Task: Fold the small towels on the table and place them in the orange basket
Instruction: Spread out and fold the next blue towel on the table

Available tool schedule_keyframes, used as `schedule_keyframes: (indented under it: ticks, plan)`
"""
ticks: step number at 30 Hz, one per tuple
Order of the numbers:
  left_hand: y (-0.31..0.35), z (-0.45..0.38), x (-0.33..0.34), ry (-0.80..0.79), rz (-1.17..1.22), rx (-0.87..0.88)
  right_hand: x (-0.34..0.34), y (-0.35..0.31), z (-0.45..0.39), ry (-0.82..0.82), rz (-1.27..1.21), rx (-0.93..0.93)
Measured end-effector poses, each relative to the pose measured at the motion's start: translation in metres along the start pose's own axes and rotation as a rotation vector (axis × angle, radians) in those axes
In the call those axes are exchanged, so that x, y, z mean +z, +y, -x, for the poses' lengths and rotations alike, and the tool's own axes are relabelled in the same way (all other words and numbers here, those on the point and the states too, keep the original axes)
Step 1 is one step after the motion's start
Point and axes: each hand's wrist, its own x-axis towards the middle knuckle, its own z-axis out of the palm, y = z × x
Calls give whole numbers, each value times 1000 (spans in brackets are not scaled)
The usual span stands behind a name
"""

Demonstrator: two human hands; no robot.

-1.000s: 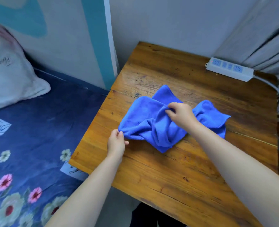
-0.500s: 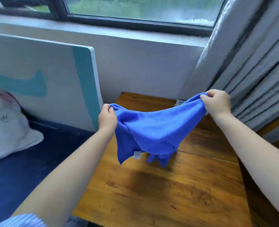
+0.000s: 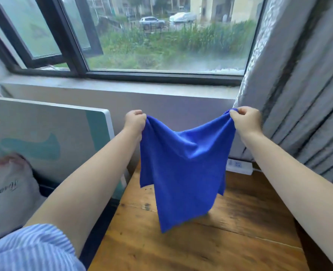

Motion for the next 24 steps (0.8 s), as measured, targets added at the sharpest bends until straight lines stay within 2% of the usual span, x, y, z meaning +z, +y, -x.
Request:
schedule_keyframes:
  ticks: [2, 6, 9, 14, 18, 22, 24]
  plan:
    - [12, -4, 1, 43, 27, 116, 1, -9, -8, 35, -100, -34]
    - [9, -5, -8, 91, -124, 276, 4, -6, 1, 57, -163, -17]
    - [-21, -5, -19, 3, -267, 210, 10, 20, 26, 33, -93, 78]
    - [-97, 6, -47, -221, -721, 42, 18, 78, 96, -24, 196, 242]
    - [-169, 26, -80, -462, -1089, -26, 20, 118, 170, -238, 484, 393]
    - [-235, 42, -110, -680, -1312, -118, 27, 155, 238, -518, 721, 565]
    - [-263, 50, -124, -765, -1387, -163, 34, 170, 268, -598, 822, 578]
